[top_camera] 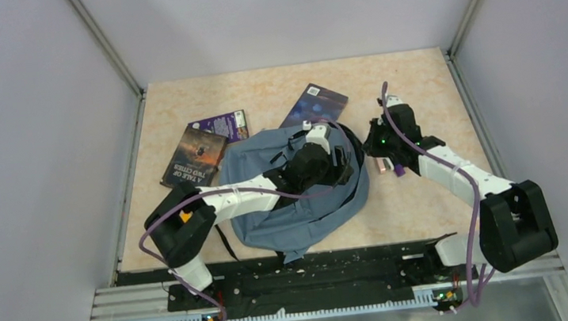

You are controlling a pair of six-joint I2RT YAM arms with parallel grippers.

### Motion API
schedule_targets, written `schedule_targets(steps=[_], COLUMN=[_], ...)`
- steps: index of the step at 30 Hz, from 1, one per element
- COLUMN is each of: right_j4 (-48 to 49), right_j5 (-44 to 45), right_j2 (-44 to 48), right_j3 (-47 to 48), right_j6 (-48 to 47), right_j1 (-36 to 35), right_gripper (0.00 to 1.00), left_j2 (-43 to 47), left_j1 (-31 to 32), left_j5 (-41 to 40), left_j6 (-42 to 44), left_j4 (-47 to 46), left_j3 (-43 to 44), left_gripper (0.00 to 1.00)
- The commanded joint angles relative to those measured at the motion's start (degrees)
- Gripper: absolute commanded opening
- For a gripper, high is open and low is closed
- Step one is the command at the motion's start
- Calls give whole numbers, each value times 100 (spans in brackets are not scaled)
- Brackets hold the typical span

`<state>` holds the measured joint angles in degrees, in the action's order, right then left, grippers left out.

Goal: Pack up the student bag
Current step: Unzip the student bag at the center of the board.

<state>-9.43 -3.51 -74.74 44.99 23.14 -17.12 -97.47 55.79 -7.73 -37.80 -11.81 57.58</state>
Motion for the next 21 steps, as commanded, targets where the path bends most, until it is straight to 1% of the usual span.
schedule_targets(steps=[1, 3, 6, 11, 14, 21], right_j4=[-1, 37, 87, 223, 218, 224], right_j5=[212, 257, 244, 71, 93, 106], right_j2=[17, 57, 133, 227, 286, 334], right_j3=[61, -86, -272, -464, -517, -526], right_j6=[37, 103, 189, 266, 297, 297], right_j1=[11, 14, 12, 9, 10, 9], right_gripper=[0, 0, 0, 0, 0, 0], left_j2=[-261, -475, -807, -1172, -1395, -1827], left_j1=[-51, -53, -51, -42, -36, -27], left_j5=[98, 65, -218, -527, -578, -493], left_j6=[17, 35, 110, 217, 206, 54], left_j4=[-289, -240, 203, 498, 812, 933], left_j3=[548, 797, 1252, 1672, 1922, 2170], left_gripper=[71, 71, 72, 72, 72, 72])
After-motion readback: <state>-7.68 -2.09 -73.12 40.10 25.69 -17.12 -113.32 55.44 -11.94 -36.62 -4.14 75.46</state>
